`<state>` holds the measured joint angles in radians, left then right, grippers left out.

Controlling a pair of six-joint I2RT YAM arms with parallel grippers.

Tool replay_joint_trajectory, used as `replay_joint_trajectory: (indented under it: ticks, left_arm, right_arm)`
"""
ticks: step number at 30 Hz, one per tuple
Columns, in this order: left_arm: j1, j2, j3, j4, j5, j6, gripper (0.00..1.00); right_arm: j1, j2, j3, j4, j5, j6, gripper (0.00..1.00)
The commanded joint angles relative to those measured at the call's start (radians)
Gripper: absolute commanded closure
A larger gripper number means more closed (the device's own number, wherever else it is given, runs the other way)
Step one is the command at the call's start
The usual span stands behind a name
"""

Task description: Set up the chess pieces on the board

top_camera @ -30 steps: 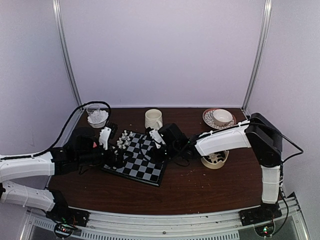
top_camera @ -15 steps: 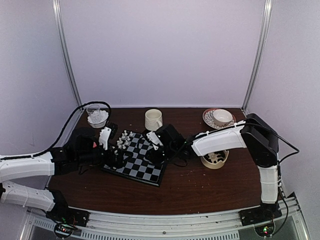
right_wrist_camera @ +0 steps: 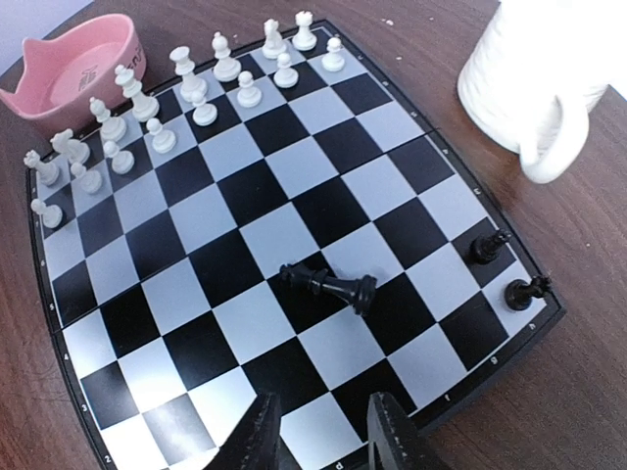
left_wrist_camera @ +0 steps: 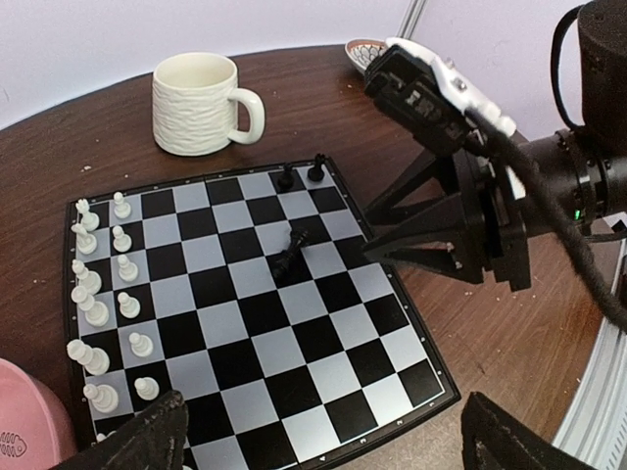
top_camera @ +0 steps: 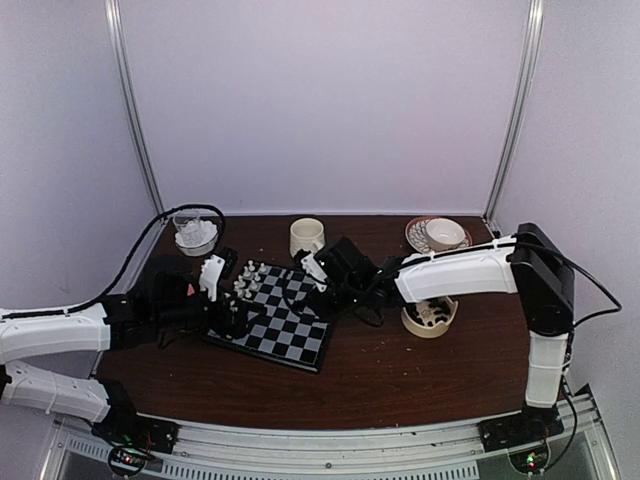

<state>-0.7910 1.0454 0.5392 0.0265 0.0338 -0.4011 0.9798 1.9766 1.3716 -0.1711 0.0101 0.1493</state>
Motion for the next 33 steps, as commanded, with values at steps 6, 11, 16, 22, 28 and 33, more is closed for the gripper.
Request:
replay_joint_trajectory:
  ticks: [6,11,16,22,28,33]
  left_arm:
    - [0.006,0.083,0.075,-0.015,-0.045,0.076,0.11]
    - [0.006,0.236,0.205,-0.058,-0.080,0.061,0.20]
    - [0.006,0.425,0.395,-0.129,-0.107,0.048,0.40]
    - [0.006,0.594,0.518,-0.153,-0.154,0.087,0.46]
    - [0.007,0.702,0.572,-0.178,-0.204,0.142,0.56]
    - [0.022,0.794,0.654,-0.291,-0.275,0.100,0.58]
  right_arm:
    - [-0.006,-0.265,-0.195,0.118,0.208,0.053,0.67]
    - [-0.012,-0.414,-0.337,0.197,0.256,0.075,0.68]
    - [-0.028,-0.471,-0.395,0.200,0.278,0.098,0.68]
    - [-0.032,-0.486,-0.450,0.255,0.270,0.113,0.68]
    - [-0.033,-0.476,-0.459,0.261,0.314,0.118,0.68]
    - [-0.033,-0.474,-0.460,0.265,0.323,0.115,0.68]
